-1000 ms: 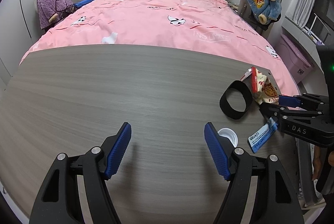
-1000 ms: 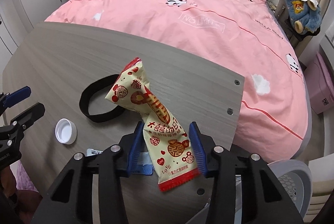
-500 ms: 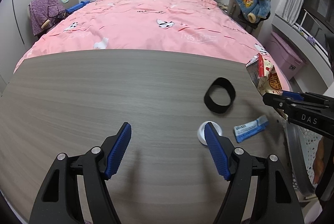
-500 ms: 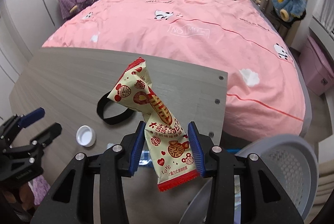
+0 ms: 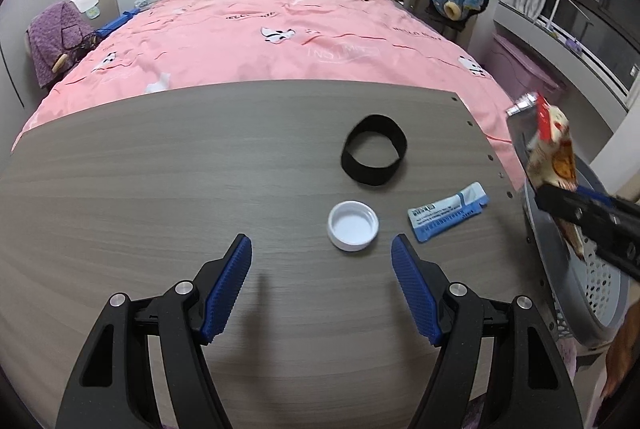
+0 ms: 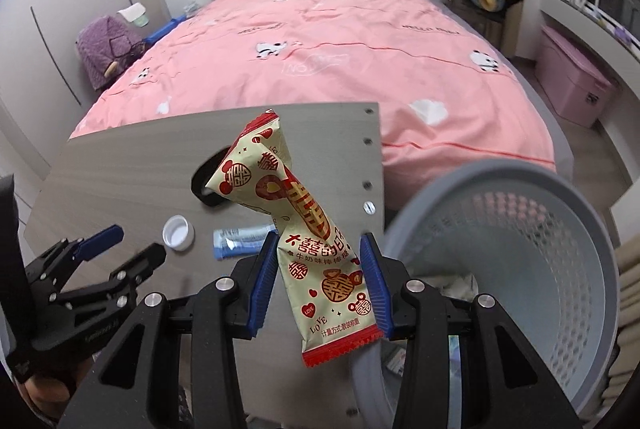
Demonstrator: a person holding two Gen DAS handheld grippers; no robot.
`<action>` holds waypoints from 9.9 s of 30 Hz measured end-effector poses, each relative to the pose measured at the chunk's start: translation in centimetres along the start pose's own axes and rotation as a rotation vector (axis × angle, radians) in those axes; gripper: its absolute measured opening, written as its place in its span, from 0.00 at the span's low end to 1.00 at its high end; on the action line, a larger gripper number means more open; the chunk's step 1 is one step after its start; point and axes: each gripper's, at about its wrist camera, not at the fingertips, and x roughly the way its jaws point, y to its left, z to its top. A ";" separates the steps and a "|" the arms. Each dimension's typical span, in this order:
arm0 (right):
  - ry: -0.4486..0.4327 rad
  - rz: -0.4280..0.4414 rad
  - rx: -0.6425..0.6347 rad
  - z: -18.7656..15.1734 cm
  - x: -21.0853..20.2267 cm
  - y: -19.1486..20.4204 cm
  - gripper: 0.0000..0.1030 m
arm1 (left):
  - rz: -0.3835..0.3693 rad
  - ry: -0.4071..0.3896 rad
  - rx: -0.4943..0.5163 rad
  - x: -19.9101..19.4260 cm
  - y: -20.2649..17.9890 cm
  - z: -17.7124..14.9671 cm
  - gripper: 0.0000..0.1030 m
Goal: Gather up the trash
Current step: 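Grasp the white bottle cap with the left tool, then carry the wrapper and bottle cap over the basket and open both tools to drop them, then move both open tools back over the table toward the sachet and hair tie, then grasp the blue toothpaste sachet with the right tool and lift it, then grasp the black hair tie with the left tool and lift it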
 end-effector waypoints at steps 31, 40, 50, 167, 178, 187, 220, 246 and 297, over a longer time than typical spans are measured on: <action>-0.043 0.028 0.142 -3.3 -2.5 -2.7 0.40 | -0.010 -0.010 0.067 -0.4 -1.0 0.7 0.29; -0.093 -0.016 0.177 -3.7 -5.0 -4.6 0.40 | -0.060 -0.063 0.115 -3.6 -3.2 1.1 0.29; -0.132 -0.071 0.240 -5.6 -7.5 -8.5 0.40 | -0.146 -0.105 0.217 -5.7 -9.5 1.4 0.29; -0.167 -0.040 0.310 -7.3 -7.3 -9.5 0.71 | -0.045 -0.108 0.123 -4.9 -8.3 0.1 0.66; -0.142 0.001 0.249 -6.6 -5.7 -5.1 0.73 | -0.003 -0.104 0.044 -5.0 -2.8 -0.9 0.66; -0.120 0.056 0.189 -5.7 -4.3 -1.4 0.77 | 0.031 -0.098 -0.007 -5.3 0.8 -1.6 0.66; 0.009 0.062 0.154 -3.0 3.0 4.1 0.89 | 0.072 -0.104 -0.099 -3.4 7.9 0.2 0.76; 0.058 0.095 0.066 1.4 7.7 7.1 0.88 | 0.064 -0.107 -0.126 -1.8 9.1 2.5 0.76; -0.064 -0.040 0.097 0.2 3.3 3.1 0.21 | -0.076 -0.027 0.057 2.2 0.5 4.8 0.76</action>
